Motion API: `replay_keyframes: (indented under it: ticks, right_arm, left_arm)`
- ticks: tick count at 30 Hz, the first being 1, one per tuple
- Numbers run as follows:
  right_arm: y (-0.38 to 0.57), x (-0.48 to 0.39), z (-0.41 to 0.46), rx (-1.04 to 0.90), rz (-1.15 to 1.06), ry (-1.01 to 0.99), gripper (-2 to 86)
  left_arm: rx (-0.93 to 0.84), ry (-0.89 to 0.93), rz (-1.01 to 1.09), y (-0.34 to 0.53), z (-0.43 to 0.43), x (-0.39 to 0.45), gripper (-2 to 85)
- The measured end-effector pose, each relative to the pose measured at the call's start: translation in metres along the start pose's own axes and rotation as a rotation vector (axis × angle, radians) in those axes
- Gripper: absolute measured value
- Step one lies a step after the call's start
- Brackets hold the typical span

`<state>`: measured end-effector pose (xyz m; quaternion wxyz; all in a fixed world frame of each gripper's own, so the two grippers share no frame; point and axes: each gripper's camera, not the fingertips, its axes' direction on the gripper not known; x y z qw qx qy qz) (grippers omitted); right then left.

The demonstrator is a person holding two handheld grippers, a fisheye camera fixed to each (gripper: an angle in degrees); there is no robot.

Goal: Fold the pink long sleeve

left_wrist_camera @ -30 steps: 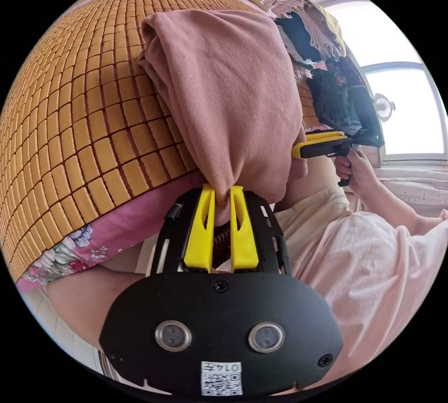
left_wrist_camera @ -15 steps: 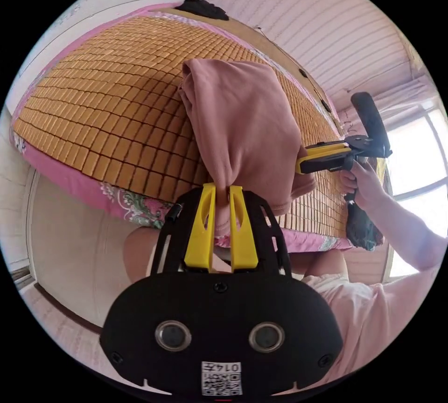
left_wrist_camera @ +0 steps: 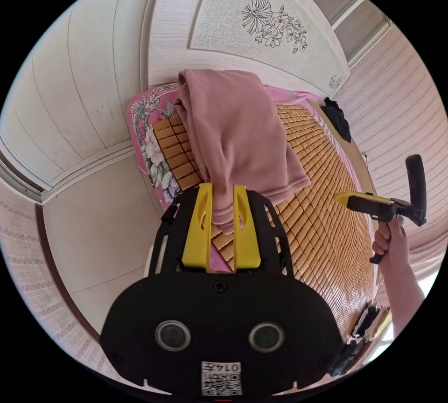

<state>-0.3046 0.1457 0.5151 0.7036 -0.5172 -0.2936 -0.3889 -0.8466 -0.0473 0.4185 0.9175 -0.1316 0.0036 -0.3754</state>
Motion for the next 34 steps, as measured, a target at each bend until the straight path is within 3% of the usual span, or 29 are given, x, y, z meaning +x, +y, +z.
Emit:
replay_keyframes:
  ticks: [6,10,13,18,23,27,34]
  right_arm:
    - [0.167,0.007,-0.023,-0.055,0.009,0.008,2.7]
    - [0.360,-0.009,-0.065,-0.056,0.206,0.148,0.3]
    - [0.503,-0.037,-0.106,-0.016,0.444,0.311,-0.1]
    - [0.690,-0.114,-0.174,0.075,0.758,0.616,0.0]
    - [0.857,-0.204,-0.220,0.288,1.134,0.791,1.6]
    - [0.941,-0.256,-0.225,0.446,1.314,0.809,4.8]
    - [0.996,-0.293,-0.260,0.480,1.333,0.963,14.9]
  left_arm:
    - [-0.118,0.022,0.094,0.077,0.001,0.005,7.0]
    - [-0.089,0.151,0.231,0.160,-0.031,0.034,6.4]
    - [-0.099,0.261,0.464,0.247,-0.063,0.093,5.6]
    - [-0.069,0.702,0.853,0.394,-0.126,0.226,5.0]
    - [-0.202,0.895,1.245,0.518,-0.150,0.355,5.7]
    - [-0.349,1.097,1.454,0.638,-0.171,0.433,6.3]
    - [-0.302,1.097,1.782,0.784,-0.206,0.537,7.4]
